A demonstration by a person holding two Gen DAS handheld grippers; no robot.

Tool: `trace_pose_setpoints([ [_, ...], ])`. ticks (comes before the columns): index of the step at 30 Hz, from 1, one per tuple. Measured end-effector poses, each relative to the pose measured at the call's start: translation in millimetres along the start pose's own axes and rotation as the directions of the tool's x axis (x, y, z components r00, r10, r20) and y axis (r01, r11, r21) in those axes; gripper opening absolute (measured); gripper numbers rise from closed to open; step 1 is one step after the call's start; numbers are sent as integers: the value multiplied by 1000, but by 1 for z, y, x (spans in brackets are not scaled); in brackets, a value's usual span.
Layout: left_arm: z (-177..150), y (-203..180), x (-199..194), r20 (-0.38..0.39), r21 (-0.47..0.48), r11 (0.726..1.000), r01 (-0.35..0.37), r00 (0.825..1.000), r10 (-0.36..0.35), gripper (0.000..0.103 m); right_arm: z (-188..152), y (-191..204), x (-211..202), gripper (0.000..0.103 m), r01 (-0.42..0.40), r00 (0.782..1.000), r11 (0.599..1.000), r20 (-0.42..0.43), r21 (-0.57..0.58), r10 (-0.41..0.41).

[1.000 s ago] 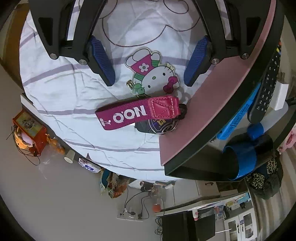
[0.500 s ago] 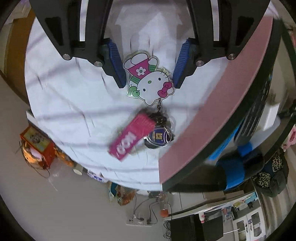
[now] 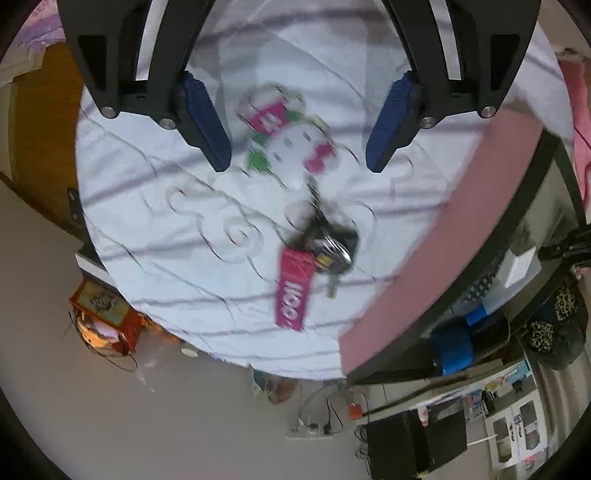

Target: Organize rigid objects

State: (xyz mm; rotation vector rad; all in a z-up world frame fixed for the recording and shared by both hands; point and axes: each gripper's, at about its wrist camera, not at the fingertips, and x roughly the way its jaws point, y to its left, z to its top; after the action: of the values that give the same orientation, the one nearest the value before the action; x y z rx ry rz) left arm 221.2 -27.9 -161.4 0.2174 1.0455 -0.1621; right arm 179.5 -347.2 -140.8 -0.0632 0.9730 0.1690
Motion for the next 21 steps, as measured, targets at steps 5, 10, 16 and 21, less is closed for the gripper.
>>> trace_pose_setpoints([
  [5,0,0,0,1,-1,1000,0,1000,0,18,15,14,15,77,23,1000,1000,1,-16,-23],
  [10,0,0,0,0,0,1000,-1,1000,1,18,21,14,25,74,20,1000,1000,-4,-8,-20],
  [16,0,0,0,0,0,1000,-1,1000,1,18,23,6,21,19,-8,1000,999,4,37,8],
  [21,0,0,0,0,-1,1000,-1,1000,1,18,22,8,6,11,27,998,999,55,42,-30],
])
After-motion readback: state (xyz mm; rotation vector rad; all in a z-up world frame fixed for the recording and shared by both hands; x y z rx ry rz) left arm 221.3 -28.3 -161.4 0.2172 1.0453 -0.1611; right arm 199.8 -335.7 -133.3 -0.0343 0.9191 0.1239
